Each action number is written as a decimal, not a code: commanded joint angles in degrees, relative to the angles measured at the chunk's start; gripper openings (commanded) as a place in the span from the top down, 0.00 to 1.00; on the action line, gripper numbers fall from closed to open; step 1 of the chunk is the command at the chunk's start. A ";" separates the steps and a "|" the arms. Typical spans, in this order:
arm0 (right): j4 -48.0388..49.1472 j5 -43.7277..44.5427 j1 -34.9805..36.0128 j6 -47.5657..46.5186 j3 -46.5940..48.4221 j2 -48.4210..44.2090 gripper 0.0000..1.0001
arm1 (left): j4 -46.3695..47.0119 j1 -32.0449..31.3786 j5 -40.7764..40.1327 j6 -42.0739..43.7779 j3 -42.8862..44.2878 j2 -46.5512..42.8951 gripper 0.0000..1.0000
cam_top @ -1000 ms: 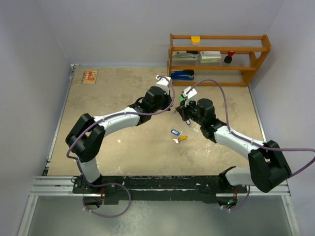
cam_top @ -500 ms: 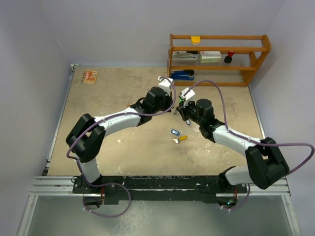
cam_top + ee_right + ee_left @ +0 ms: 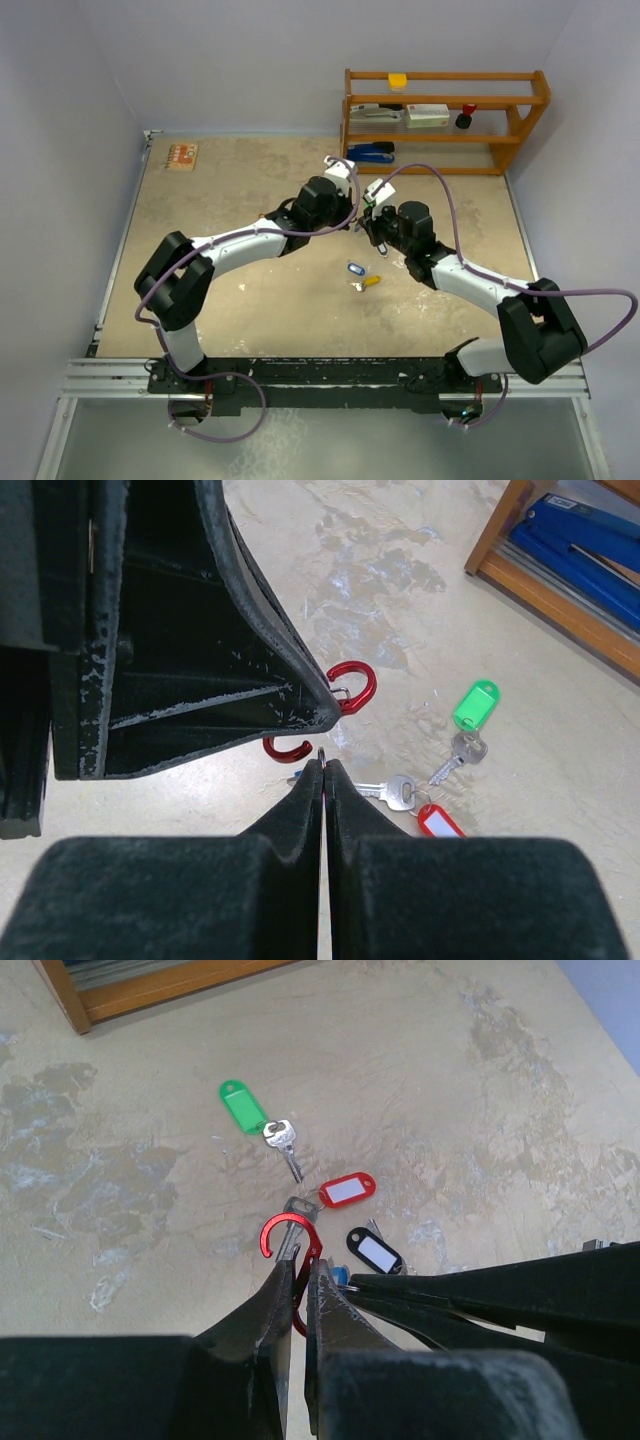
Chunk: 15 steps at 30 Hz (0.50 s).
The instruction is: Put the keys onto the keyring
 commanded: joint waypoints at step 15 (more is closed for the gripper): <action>3.64 0.60 0.29 -1.28 1.54 -1.62 1.00 | -0.43 -0.58 1.27 2.48 3.78 1.27 1.00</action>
